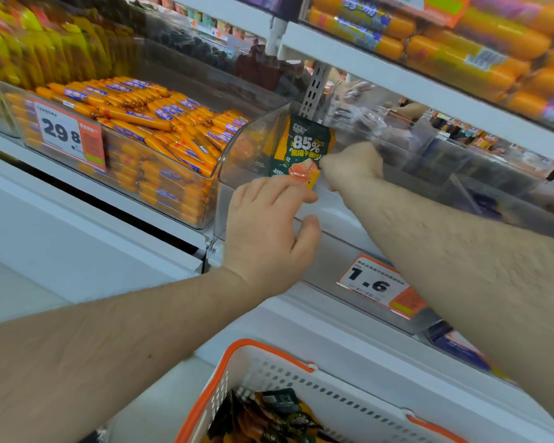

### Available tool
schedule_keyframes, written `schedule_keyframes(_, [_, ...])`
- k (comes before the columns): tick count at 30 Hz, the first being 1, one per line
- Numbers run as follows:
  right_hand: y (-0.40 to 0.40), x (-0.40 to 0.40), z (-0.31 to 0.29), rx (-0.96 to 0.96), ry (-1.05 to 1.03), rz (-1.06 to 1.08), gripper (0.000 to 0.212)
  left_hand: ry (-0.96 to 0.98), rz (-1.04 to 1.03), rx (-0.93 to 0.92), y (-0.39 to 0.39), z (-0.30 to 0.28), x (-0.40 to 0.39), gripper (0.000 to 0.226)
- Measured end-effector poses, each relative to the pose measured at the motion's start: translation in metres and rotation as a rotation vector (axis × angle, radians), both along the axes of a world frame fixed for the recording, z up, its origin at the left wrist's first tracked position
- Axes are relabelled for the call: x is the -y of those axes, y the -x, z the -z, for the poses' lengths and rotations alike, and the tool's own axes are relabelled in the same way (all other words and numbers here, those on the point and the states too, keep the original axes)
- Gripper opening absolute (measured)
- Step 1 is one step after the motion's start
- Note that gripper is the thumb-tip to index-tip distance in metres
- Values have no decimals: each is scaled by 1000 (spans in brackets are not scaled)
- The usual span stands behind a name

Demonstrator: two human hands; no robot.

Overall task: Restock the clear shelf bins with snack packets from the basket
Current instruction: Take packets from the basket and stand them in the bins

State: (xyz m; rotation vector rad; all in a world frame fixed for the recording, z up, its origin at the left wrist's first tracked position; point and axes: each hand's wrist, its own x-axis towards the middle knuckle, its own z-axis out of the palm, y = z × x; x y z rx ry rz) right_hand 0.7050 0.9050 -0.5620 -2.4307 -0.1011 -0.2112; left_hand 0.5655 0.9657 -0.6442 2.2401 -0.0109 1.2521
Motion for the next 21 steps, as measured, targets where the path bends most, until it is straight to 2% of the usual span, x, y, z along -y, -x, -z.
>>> schedule_keyframes(2, [18, 10, -2, 116, 30, -21, 14, -26, 71, 73, 18, 4, 8, 27])
schedule_keyframes(4, [47, 25, 0, 275, 54, -64, 17, -33, 175, 31, 32, 20, 14, 25])
schedule_keyframes(6, [82, 38, 12, 418, 80, -135, 19, 9, 255, -128, 43, 42, 17, 26])
schedule_keyframes(8, [111, 51, 35, 552, 85, -229, 21, 81, 266, -376, 51, 60, 19, 27])
schedule_keyframes(10, [131, 61, 64, 635, 58, -328, 20, 141, 277, -605, 56, 75, 21, 21])
schedule_keyframes(13, [147, 79, 116, 684, 35, -390, 21, 107, 294, -787, 63, 92, 25, 12])
schedule_keyframes(14, [151, 87, 134, 621, 23, -389, 21, 83, 304, -838, 65, 96, 26, 10])
schedule_keyframes(16, [158, 103, 170, 319, 75, -355, 23, 43, 336, -973, 69, 104, 27, 8])
schedule_keyframes(19, [161, 128, 232, -167, 447, -398, 28, -57, 371, -1146, 77, 118, 26, 7])
schedule_keyframes(21, [162, 140, 269, -483, 579, -447, 27, -90, 385, -1218, 80, 125, 25, 5])
